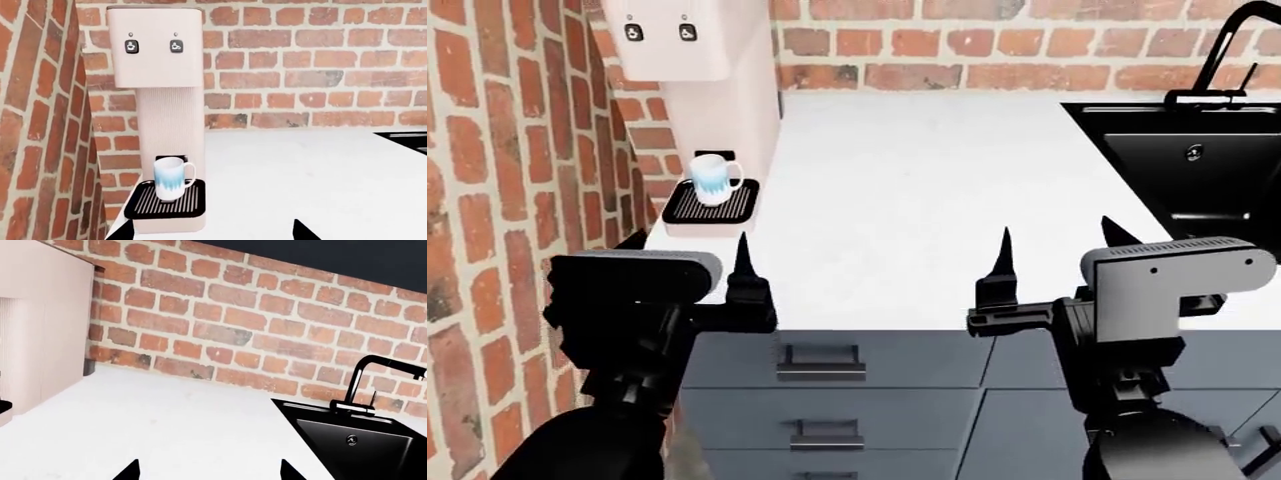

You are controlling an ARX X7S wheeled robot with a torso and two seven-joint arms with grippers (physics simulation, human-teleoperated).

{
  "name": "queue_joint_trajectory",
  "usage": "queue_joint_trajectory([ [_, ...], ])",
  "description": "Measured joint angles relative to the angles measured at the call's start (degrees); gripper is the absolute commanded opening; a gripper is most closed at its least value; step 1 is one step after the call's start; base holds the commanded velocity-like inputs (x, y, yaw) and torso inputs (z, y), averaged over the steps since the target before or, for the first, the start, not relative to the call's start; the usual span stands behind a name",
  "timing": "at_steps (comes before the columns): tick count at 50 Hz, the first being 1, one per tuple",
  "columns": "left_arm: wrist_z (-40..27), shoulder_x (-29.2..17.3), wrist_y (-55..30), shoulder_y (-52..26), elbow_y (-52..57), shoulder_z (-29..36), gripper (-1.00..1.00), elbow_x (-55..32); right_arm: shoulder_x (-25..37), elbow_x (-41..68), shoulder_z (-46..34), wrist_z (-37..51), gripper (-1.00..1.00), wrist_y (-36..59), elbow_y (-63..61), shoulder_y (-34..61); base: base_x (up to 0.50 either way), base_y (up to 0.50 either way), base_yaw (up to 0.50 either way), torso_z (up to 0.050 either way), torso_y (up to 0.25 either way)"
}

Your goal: Press the button on the coffee machine to serve coffee.

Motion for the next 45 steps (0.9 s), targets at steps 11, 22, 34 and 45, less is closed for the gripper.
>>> queue_joint_trajectory([
  [11,-0.44,-0.21,-0.85,0.02,0.46,-0.21,1.0,-0.87,0.3,0.14,-0.13,0.31,1.0,0.19,-0.15,0.04,0.28,0.04,0.0,0.0,0.0],
  [22,-1.13,-0.54,-1.8,-0.29,1.33,0.08,1.0,-1.37,0.47,0.45,-0.22,0.49,1.0,0.2,-0.18,0.03,0.31,0.07,0.0,0.0,0.0],
  [34,-1.82,-0.88,-2.12,-0.38,1.67,0.45,1.0,-1.66,0.52,0.81,-0.23,0.75,1.0,0.21,0.0,0.07,0.26,0.07,0.0,0.0,0.0],
  [45,-2.57,-1.13,-2.86,-0.79,2.53,0.93,1.0,-1.99,0.47,1.22,-0.15,0.99,1.0,0.4,0.23,0.03,0.07,0.03,0.0,0.0,0.0],
])
